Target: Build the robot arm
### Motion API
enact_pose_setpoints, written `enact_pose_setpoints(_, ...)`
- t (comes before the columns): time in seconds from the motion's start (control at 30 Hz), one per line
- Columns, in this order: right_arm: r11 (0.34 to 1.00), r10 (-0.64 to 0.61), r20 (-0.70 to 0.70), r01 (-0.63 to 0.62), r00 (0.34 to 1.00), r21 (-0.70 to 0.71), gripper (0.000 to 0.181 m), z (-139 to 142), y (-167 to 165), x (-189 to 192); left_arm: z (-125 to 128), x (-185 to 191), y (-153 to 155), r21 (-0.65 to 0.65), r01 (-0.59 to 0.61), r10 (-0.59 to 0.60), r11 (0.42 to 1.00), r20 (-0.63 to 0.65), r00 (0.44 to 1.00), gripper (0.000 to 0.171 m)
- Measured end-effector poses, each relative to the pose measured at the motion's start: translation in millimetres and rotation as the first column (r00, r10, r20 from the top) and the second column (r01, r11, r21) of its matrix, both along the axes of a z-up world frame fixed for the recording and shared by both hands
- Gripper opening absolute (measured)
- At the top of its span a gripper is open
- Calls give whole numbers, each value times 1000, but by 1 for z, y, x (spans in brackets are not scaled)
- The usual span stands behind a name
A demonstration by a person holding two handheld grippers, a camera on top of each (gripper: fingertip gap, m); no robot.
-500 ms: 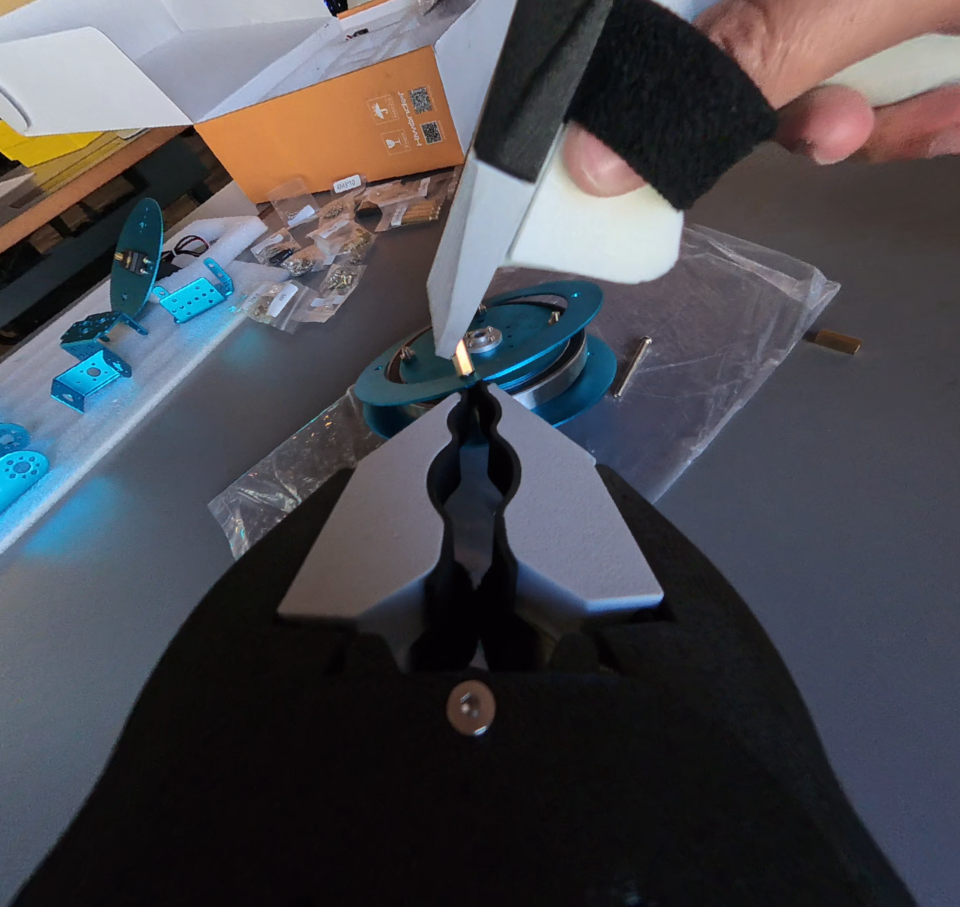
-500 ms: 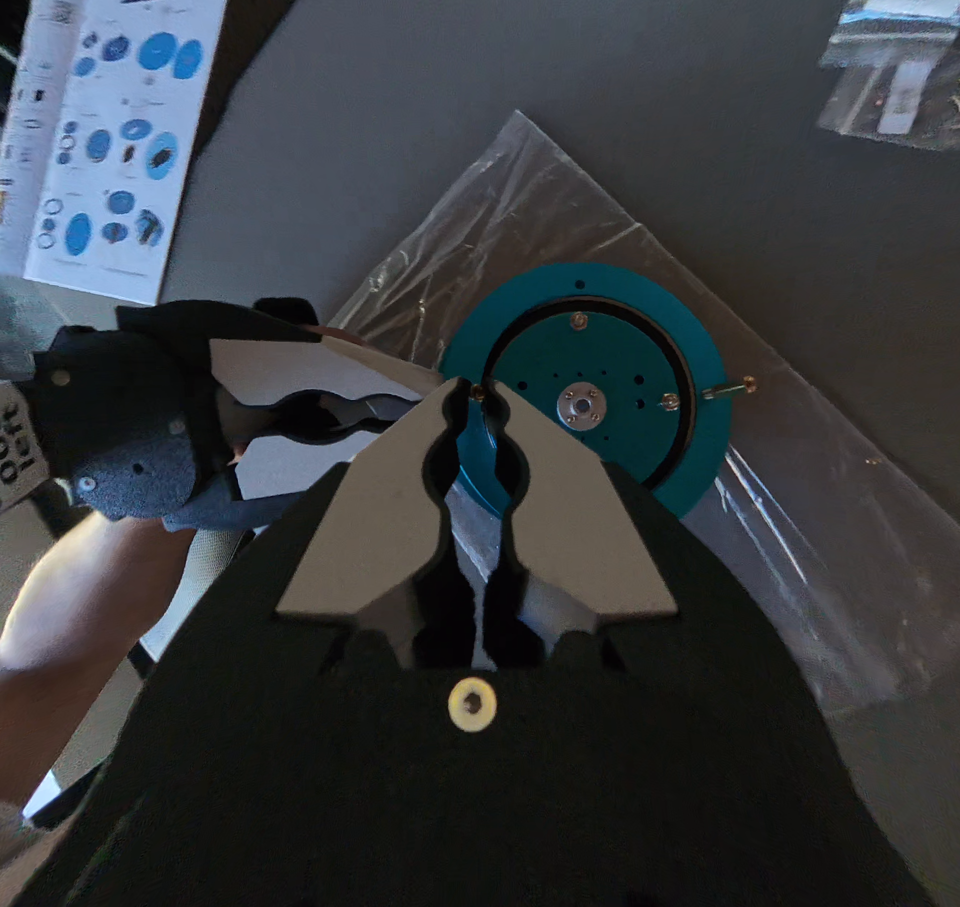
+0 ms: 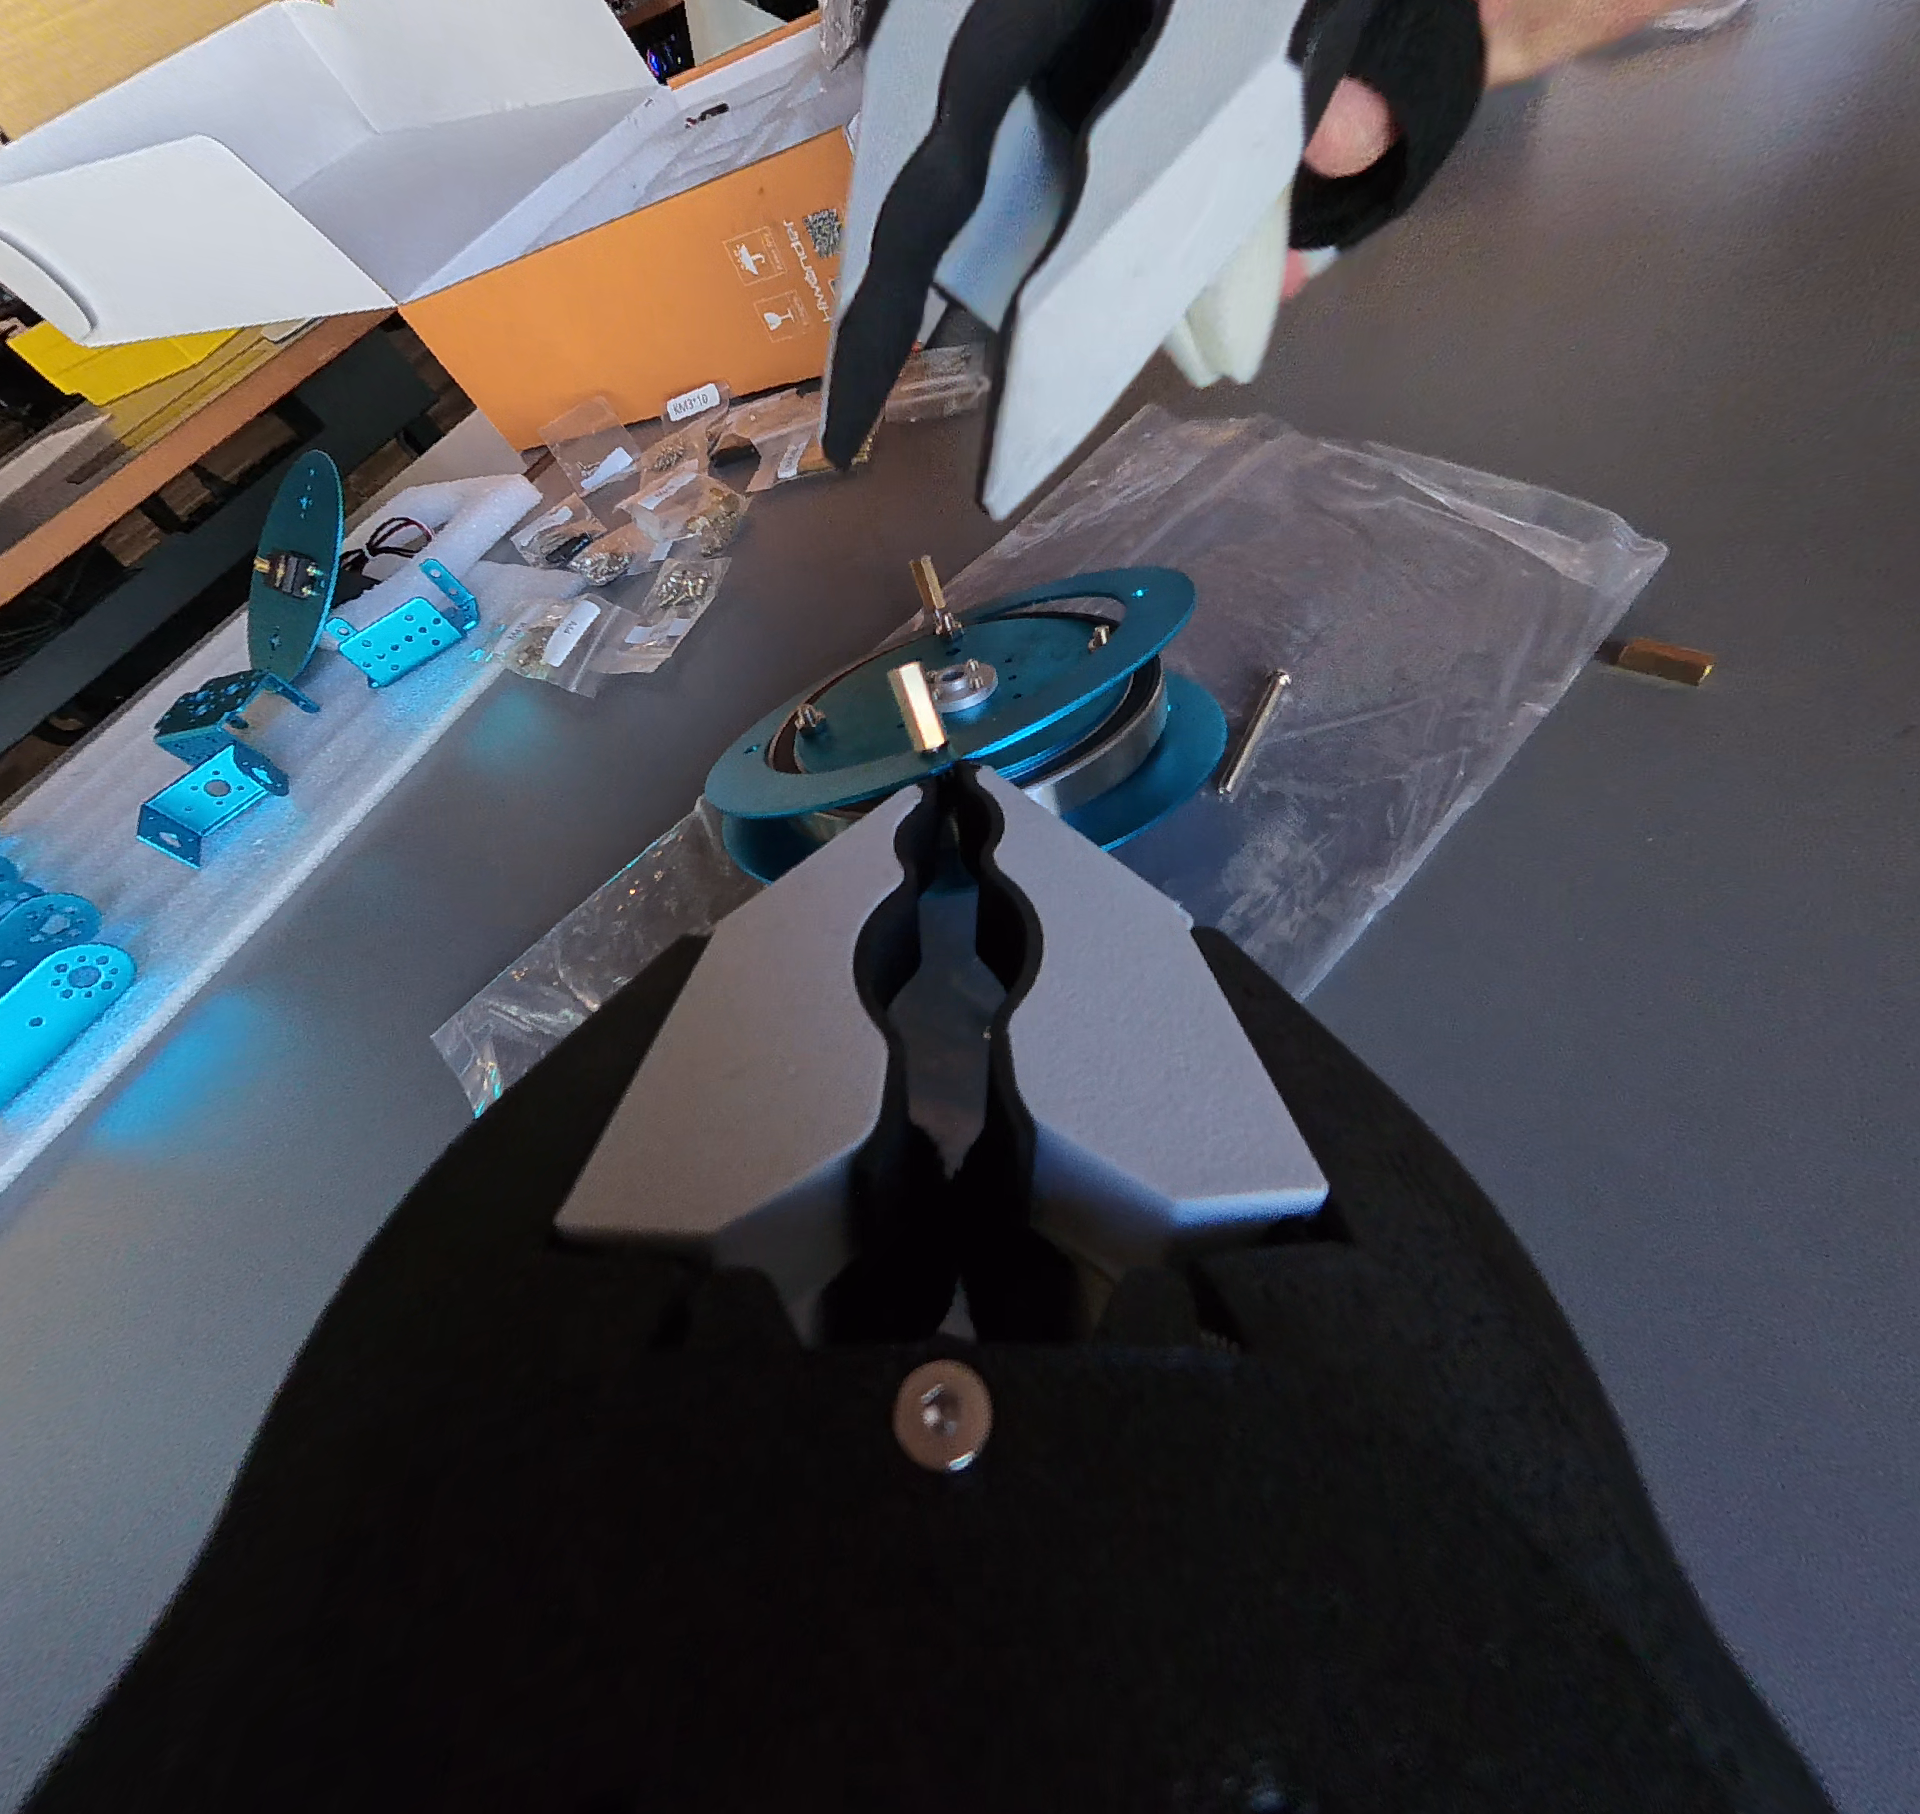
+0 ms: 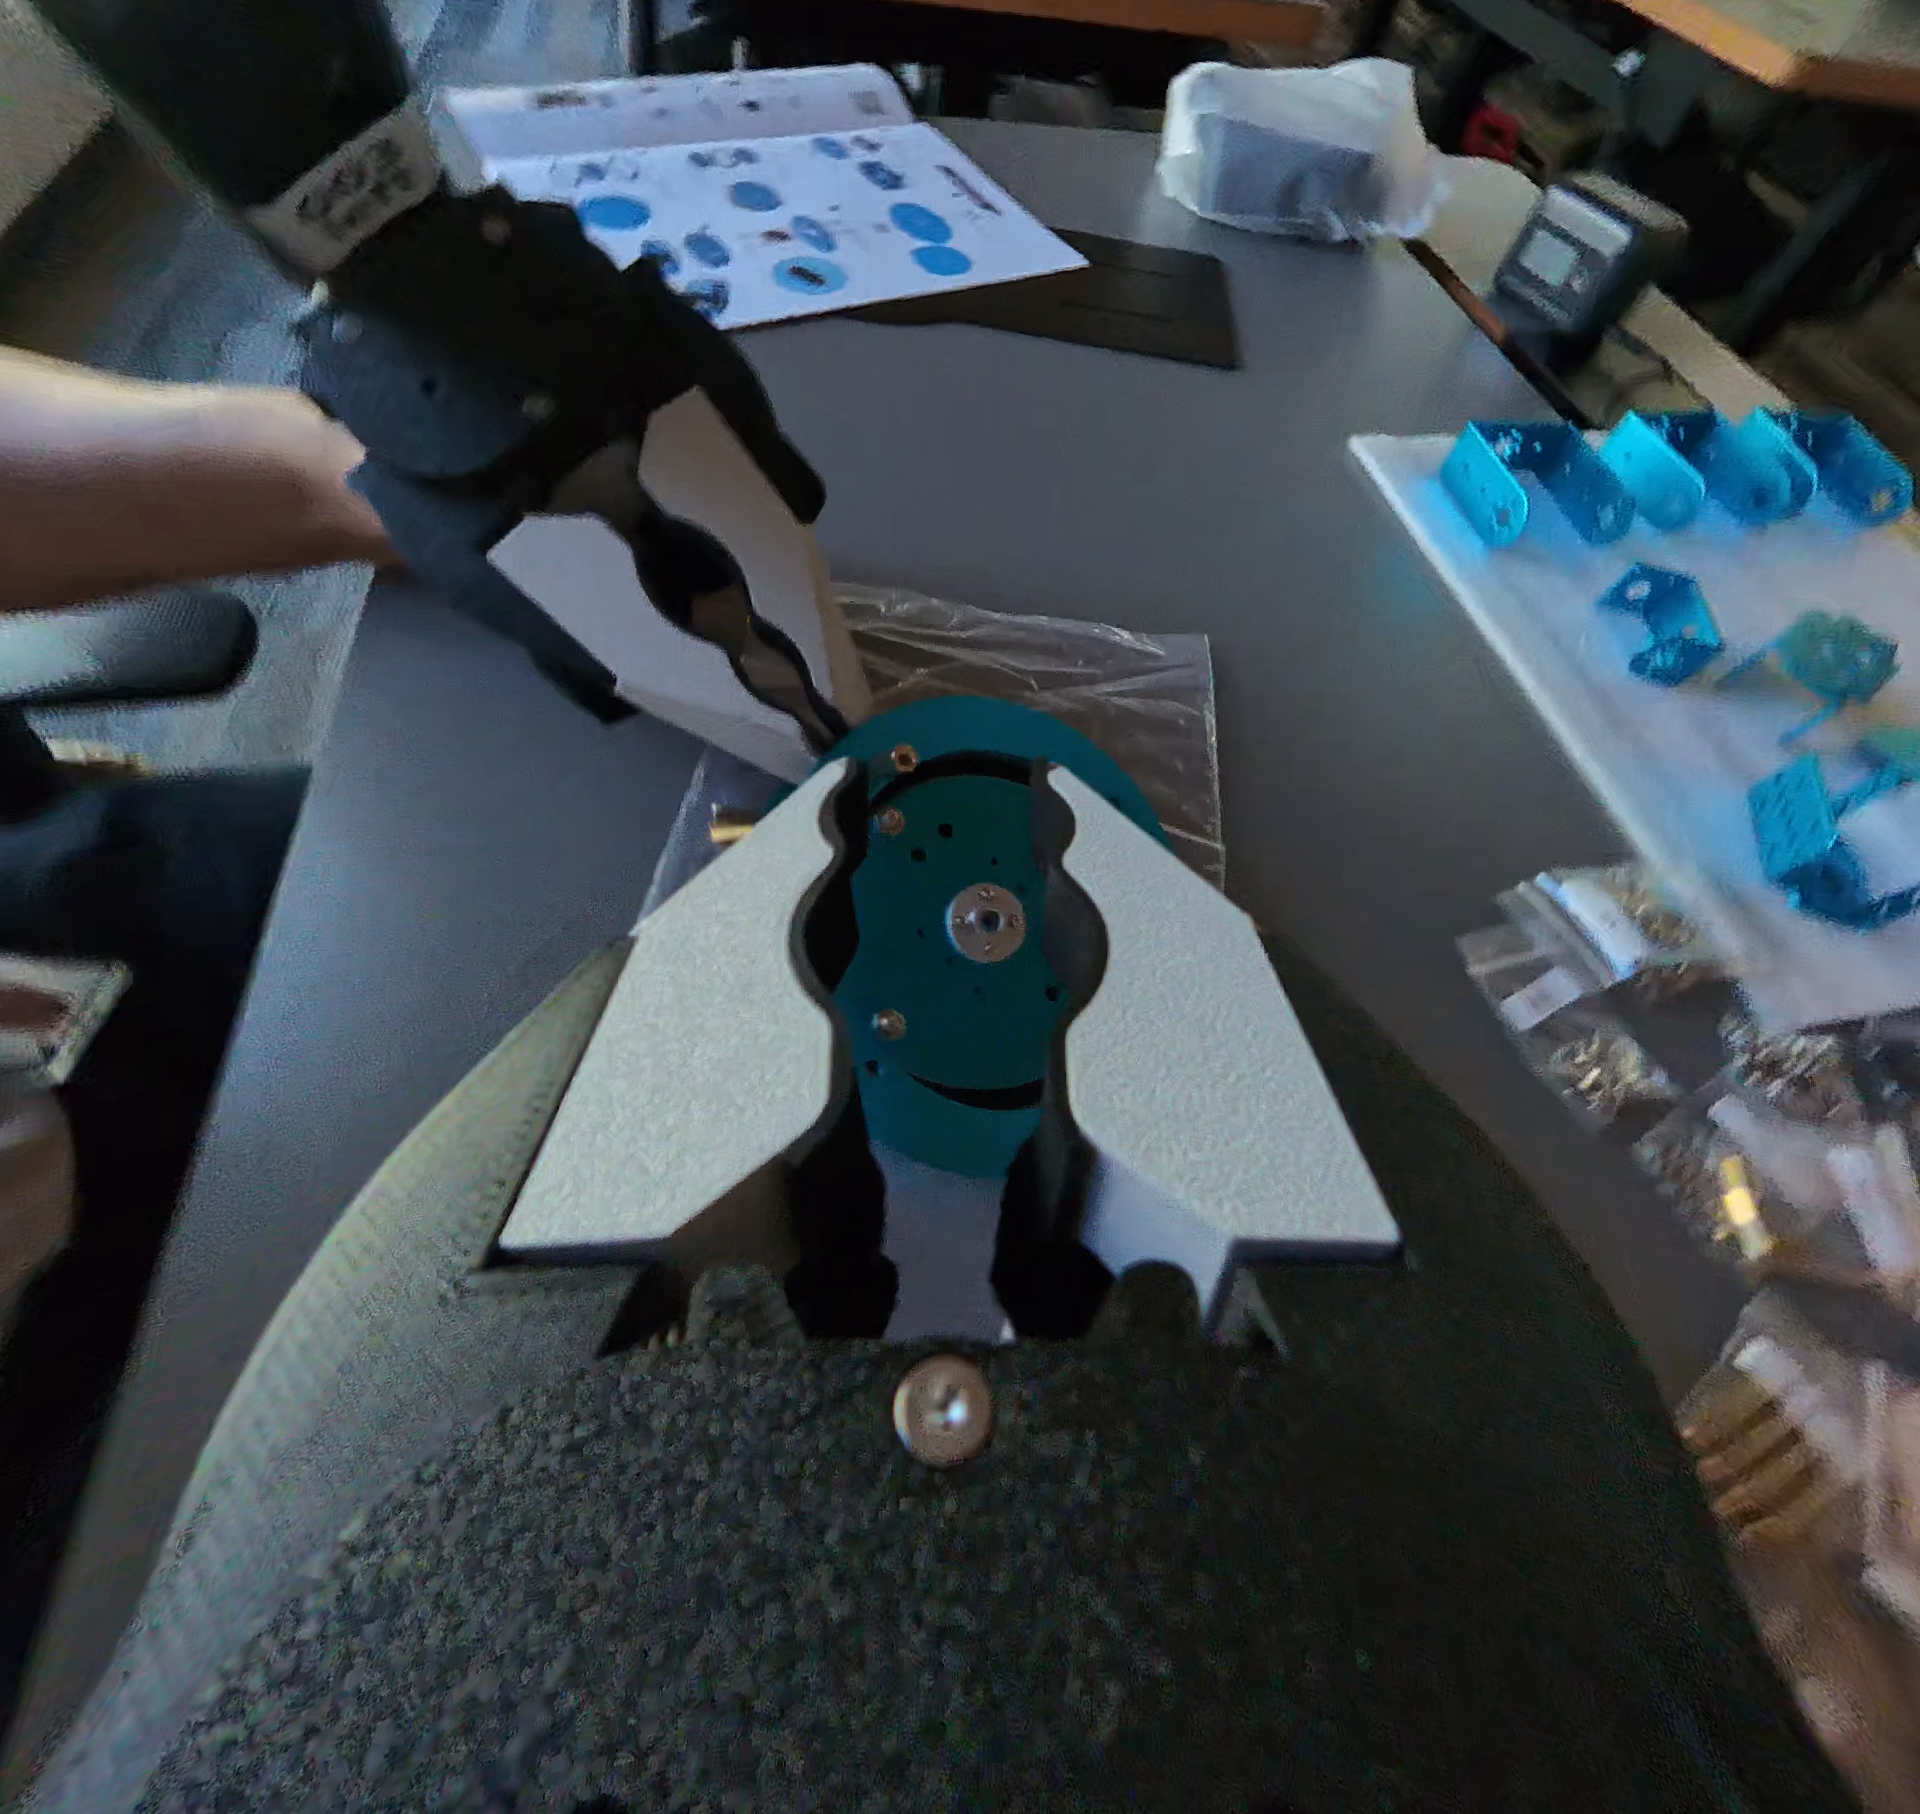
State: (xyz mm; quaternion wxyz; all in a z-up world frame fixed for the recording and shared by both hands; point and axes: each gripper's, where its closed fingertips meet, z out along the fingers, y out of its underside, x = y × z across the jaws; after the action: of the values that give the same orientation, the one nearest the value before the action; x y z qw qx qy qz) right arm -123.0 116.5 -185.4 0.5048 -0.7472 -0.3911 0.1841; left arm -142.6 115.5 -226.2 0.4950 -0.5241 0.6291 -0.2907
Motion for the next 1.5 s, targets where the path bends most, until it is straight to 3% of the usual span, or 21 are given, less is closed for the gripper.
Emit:
enact_pose_setpoints(0.1, 968, 217, 217, -239, 952, 82, 30, -11, -6, -7, 0, 0, -1, 8, 7, -7, 1000, 0, 1000, 1)
enact_pose_setpoints(0.23, 876, 438, 289, -477, 851, 76, 29, -10, -9, -22, 0, 1, 0, -14, 9, -9, 1000, 0, 1000, 1)
enact_pose_setpoints(0.4, 721, 601, 490, -693, 631, 8, 27, -25, -5, -24, 0, 1, -1, -22, 23, -23, 999, -3, 1000, 1)
enact_pose_setpoints(0.53, 603, 701, 521, -795, 487, -69, 18, -29, 0, -23, -1, 1, -2, -27, 32, -32, 999, -4, 999, 1)
enact_pose_setpoints(0.9, 406, 830, 483, -896, 278, -183, 6, -36, 3, -27, 0, 1, -2, -64, 44, -45, 997, -4, 999, 1)
enact_pose_setpoints(1.03, 401, 828, 492, -897, 268, -186, 5, -36, 1, -25, -1, 2, -2, -76, 52, -52, 996, -4, 999, 1)
enact_pose_setpoints(1.13, 453, 804, 519, -865, 291, -215, 5, -36, 2, -23, -1, 4, -2, -80, 50, -51, 996, -8, 999, 1)
enact_pose_setpoints(1.33, 650, 759, 436, -589, 484, -479, 5, -39, 3, -19, -2, 7, -2, -75, 48, -50, 996, -16, 999, 1)
enact_pose_setpoints(1.5, 718, 611, 407, -260, 679, -645, 5, -39, -2, -17, -2, 7, -5, -39, 47, -48, 998, -14, 999, 1)
